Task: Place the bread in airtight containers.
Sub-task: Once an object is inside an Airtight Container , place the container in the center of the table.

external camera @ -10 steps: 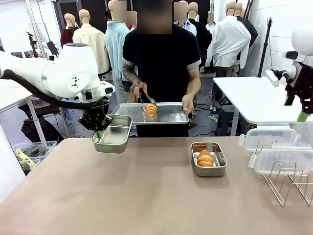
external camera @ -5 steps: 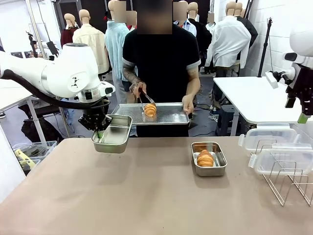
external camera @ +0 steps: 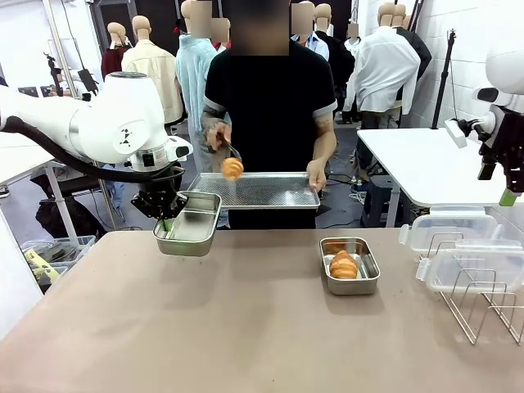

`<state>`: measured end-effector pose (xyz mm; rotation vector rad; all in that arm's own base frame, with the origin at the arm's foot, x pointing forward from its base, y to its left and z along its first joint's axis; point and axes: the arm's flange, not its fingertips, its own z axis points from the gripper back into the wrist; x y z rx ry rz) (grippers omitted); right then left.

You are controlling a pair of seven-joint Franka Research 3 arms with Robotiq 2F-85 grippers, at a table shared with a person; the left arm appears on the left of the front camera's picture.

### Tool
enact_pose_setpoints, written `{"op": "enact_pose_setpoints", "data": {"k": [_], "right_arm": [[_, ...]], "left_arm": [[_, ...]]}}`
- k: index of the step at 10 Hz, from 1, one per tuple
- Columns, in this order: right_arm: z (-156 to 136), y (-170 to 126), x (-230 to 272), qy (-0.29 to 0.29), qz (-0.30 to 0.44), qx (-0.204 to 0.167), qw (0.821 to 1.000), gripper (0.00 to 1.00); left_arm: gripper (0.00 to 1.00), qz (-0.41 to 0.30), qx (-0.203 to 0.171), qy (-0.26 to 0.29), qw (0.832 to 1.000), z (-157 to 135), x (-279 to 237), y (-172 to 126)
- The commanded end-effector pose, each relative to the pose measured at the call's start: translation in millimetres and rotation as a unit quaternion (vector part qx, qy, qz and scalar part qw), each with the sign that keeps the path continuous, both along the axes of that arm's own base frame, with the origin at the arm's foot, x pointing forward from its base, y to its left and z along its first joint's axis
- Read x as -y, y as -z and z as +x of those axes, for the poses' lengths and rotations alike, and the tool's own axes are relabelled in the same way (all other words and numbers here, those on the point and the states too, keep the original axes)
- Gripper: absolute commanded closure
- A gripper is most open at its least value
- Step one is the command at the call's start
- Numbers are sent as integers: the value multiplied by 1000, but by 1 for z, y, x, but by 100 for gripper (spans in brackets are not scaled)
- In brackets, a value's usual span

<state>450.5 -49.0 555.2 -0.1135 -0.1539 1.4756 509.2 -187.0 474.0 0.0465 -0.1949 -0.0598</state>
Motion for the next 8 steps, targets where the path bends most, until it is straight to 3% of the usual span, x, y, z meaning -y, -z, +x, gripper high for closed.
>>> {"op": "enact_pose_setpoints", "data": {"k": [1, 8], "right_arm": [[2, 1, 0, -6, 6, 6, 1000, 0], [2, 1, 0, -6, 6, 6, 1000, 0]], "left_arm": [[100, -2, 9, 2, 1000, 0, -1, -4], [100, -2, 9, 2, 1000, 0, -1, -4]]}}
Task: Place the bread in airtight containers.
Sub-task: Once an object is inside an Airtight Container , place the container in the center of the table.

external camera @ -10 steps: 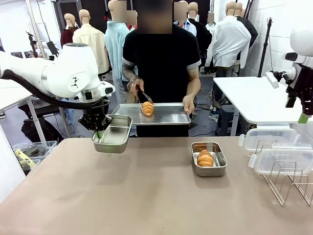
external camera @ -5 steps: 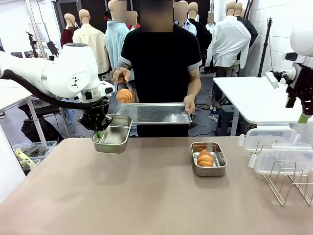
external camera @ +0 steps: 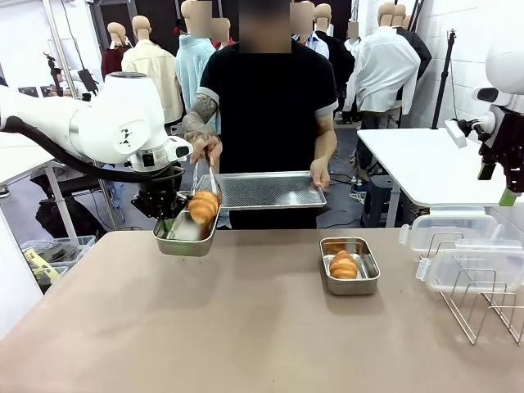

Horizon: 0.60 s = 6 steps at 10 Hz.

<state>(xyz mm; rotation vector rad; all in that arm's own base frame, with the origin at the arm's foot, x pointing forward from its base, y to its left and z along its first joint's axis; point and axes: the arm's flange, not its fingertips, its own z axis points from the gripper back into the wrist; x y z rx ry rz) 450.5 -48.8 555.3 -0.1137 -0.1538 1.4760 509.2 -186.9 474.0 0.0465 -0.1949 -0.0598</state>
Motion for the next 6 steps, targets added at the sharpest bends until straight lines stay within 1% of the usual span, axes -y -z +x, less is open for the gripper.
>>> {"op": "enact_pose_setpoints", "data": {"k": [1, 6], "right_arm": [[2, 1, 1, -6, 6, 6, 1000, 0], [2, 1, 1, -6, 6, 6, 1000, 0]], "left_arm": [[100, -2, 9, 2, 1000, 0, -1, -4], [100, -2, 9, 2, 1000, 0, -1, -4]]}}
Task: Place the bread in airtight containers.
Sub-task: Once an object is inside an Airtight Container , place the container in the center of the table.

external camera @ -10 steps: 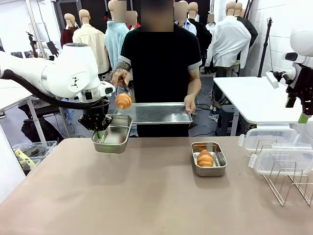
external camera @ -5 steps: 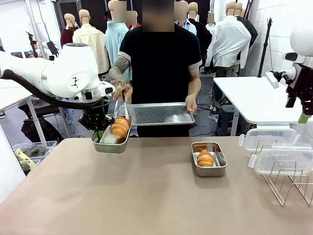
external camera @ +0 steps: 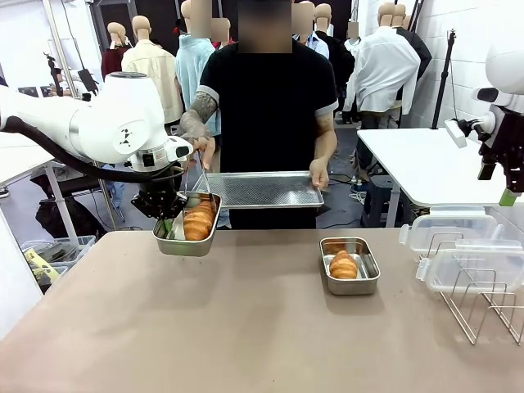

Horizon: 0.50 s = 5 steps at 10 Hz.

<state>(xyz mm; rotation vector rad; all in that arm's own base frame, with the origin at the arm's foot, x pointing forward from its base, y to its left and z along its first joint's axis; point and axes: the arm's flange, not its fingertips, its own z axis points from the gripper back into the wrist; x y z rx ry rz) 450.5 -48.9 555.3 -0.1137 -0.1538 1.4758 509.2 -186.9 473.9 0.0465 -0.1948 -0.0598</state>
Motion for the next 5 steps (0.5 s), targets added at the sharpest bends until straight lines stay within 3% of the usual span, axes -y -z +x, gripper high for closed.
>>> {"op": "enact_pose_setpoints", "data": {"k": [1, 5], "right_arm": [[2, 1, 1, -6, 6, 6, 1000, 0], [2, 1, 1, -6, 6, 6, 1000, 0]], "left_arm": [[100, -2, 9, 2, 1000, 0, -1, -4], [100, -2, 9, 2, 1000, 0, -1, -4]]}}
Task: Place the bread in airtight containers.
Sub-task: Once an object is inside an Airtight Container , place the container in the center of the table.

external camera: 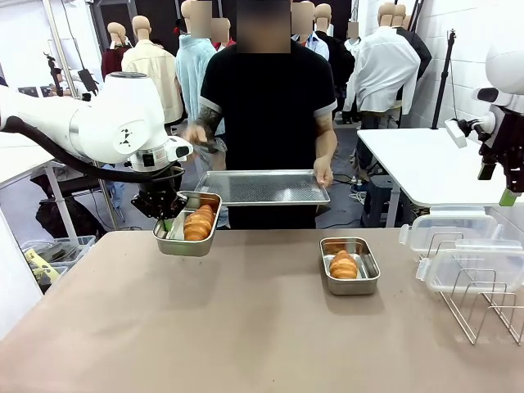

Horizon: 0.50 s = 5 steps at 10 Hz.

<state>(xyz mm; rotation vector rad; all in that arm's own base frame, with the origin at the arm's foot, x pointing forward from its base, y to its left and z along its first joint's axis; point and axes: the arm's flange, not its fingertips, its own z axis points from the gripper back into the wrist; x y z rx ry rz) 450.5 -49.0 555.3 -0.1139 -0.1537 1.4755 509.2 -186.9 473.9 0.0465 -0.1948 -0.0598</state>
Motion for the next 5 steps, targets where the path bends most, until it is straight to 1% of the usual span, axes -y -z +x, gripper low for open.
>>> {"op": "enact_pose_setpoints", "data": {"k": [1, 5], "right_arm": [[2, 1, 0, -6, 6, 6, 1000, 0], [2, 1, 0, -6, 6, 6, 1000, 0]], "left_arm": [[100, -2, 9, 2, 1000, 0, -1, -4], [100, -2, 9, 2, 1000, 0, -1, -4]]}}
